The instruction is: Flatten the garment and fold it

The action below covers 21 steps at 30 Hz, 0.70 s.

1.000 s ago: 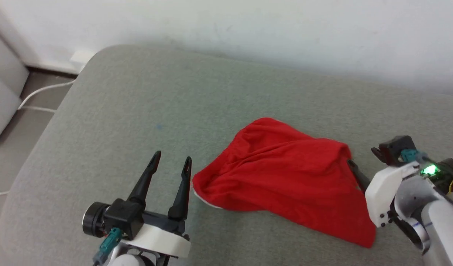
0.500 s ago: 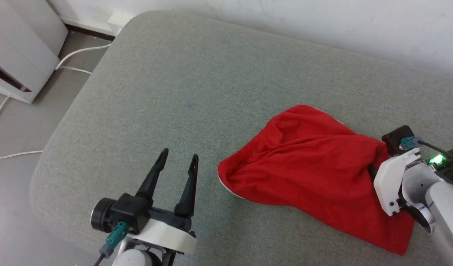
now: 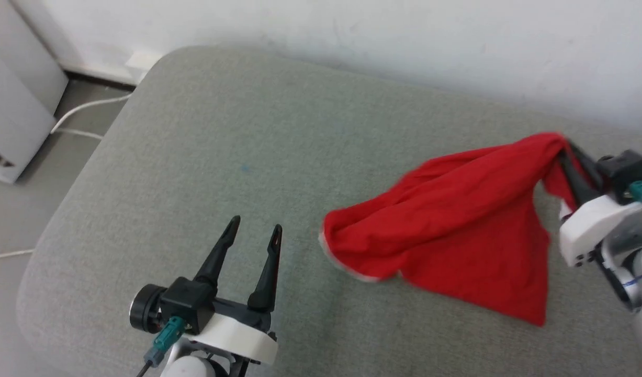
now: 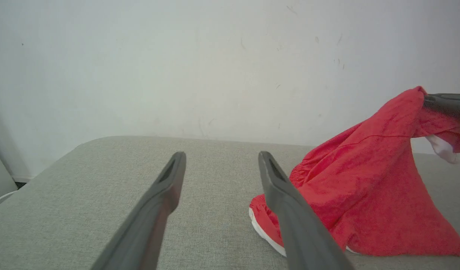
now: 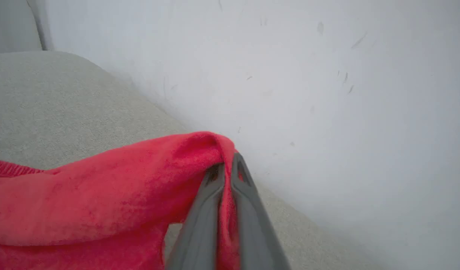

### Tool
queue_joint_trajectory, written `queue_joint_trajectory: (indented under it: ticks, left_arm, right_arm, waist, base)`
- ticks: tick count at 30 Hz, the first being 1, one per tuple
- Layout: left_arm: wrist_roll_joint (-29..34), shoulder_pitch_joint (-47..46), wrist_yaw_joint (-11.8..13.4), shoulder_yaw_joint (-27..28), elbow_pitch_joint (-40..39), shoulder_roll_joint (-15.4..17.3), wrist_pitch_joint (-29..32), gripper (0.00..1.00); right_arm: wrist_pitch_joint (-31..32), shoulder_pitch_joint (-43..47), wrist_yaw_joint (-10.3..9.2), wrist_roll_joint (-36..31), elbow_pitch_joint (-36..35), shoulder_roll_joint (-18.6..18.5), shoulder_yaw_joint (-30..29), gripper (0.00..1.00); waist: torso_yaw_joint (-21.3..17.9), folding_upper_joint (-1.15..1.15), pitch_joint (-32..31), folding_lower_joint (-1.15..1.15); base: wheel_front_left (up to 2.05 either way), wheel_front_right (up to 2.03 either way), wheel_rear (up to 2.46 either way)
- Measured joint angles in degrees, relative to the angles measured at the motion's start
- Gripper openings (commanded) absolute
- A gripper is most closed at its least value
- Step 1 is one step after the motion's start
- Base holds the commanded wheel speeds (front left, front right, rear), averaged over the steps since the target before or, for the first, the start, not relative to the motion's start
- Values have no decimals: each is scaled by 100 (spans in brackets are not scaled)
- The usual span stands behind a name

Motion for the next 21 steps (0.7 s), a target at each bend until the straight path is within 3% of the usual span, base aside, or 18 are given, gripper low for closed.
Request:
queue_joint_trajectory:
  ticks: [4, 9, 15, 20, 21]
  left_arm:
    - [-2, 9, -1, -29, -12, -3, 0, 100]
    - [-33, -8, -43, -114, -24, -11, 0, 100]
    - [-223, -134, -44, -260, -23, -18, 0, 100]
    - [-337, -269, -40, -375, -18, -18, 0, 100]
    - [-361, -292, -35, -397, -15, -18, 0, 100]
  right_arm:
    - [145, 29, -1, -318, -560, -68, -308, 0]
    - [417, -406, 0, -480, -654, -414, -134, 0]
    - [488, -1404, 0, -749, 233, -931, 219, 0]
    - [330, -1974, -1, -925, 1315, -942, 307, 0]
    - [311, -2033, -1, -954, 1534, -911, 327, 9]
  waist:
    - [-118, 0, -120, -1]
    - [-122, 0, -10, 0]
    - [32, 0, 302, 0]
    - [246, 0, 616, 1]
    - [284, 0, 670, 2]
  base:
    - [0, 0, 0]
    - [0, 0, 0]
    - [0, 0, 0]
    - [0, 0, 0]
    - [0, 0, 0]
